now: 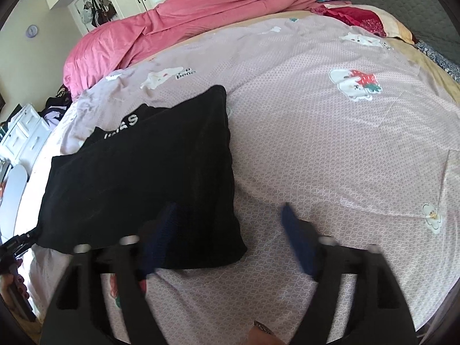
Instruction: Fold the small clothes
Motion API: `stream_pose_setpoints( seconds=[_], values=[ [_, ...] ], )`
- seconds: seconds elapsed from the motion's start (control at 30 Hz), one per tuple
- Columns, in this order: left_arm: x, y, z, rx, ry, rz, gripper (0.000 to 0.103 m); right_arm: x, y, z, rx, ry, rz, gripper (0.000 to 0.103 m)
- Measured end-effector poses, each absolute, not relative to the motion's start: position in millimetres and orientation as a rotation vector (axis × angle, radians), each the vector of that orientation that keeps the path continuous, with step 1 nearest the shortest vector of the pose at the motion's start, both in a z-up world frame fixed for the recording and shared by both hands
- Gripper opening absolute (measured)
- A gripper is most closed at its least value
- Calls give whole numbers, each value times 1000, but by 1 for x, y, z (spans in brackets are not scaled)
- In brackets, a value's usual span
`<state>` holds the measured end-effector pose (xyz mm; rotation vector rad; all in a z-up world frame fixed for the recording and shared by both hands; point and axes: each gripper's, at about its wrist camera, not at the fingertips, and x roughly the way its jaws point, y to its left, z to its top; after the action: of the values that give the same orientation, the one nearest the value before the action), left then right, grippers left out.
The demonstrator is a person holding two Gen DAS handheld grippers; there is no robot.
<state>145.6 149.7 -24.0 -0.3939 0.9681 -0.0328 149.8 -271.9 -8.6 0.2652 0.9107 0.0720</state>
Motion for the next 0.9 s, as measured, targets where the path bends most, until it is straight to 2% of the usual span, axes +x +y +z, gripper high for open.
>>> stream_pose_setpoints(
  seconds=[0.67,0.9],
  values=[
    [137,142,-24,-328,977,-10,37,144,-254,7,237,884,117,88],
    [131,140,-13,-298,965,-2,38,139,-245,11,218,877,142,95]
  ],
)
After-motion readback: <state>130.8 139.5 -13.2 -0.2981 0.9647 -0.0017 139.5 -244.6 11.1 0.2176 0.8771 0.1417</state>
